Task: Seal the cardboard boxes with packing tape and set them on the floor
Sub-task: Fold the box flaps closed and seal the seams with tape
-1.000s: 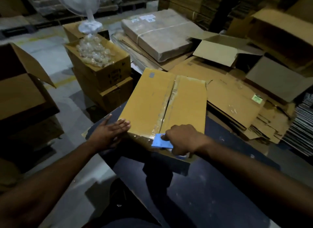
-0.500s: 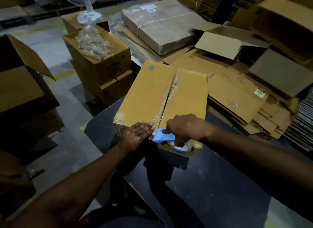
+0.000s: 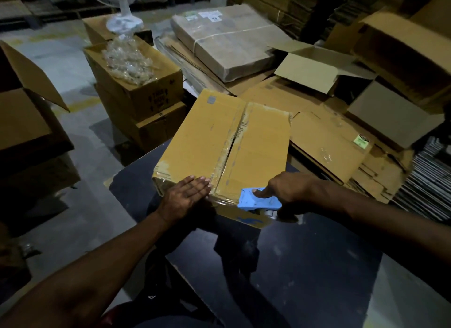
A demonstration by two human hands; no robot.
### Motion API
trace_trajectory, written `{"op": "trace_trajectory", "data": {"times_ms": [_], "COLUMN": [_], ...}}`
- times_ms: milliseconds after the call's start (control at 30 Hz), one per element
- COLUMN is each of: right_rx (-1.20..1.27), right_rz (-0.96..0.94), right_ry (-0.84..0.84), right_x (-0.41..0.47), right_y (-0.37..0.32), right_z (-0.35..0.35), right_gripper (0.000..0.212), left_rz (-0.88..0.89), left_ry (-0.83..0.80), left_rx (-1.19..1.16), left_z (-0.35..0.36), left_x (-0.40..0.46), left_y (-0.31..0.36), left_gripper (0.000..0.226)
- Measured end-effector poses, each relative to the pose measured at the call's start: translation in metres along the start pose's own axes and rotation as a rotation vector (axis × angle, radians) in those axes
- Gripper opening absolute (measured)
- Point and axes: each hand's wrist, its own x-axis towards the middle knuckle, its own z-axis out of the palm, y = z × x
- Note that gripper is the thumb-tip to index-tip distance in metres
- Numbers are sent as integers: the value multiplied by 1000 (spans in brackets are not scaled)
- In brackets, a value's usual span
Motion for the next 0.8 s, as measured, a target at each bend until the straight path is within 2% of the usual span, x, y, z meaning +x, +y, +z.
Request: {"op": "trace_trajectory", "data": {"times_ms": [67, 167, 200, 267, 433, 567, 667, 733, 800], "right_rx": [15, -17, -94, -87, 2, 48, 44, 99, 103], "right_rz": [1, 38, 8, -69, 37, 46, 59, 98, 121], "right_ry": [-9, -44, -31, -28, 11, 42, 40, 18, 9], "right_x": [-1, -1, -5, -16, -28, -30, -32, -33, -32], "right_y": [4, 18, 26, 29, 21, 22, 22, 22, 20], "right_z": [2, 23, 30, 36, 38, 51, 53, 50, 50], "right_gripper": [82, 44, 36, 37, 46, 43, 44, 48, 56], "left_rz": [-4, -1, -2, -5, 4, -16, -68, 2, 100], "left_ry": [-5, 5, 8, 12, -80, -131, -129, -165, -211], "left_rx": [-7, -8, -5, 4, 20, 76, 136, 120, 79], "left_z": [1, 2, 2, 4, 4, 0, -6, 1, 24], "left_x": [-1, 0, 1, 0, -6, -3, 9, 31, 57], "left_y": [-1, 0, 1, 1, -4, 1, 28, 56, 82], "left_gripper": [39, 41, 42, 42, 45, 46, 61, 64, 56]}}
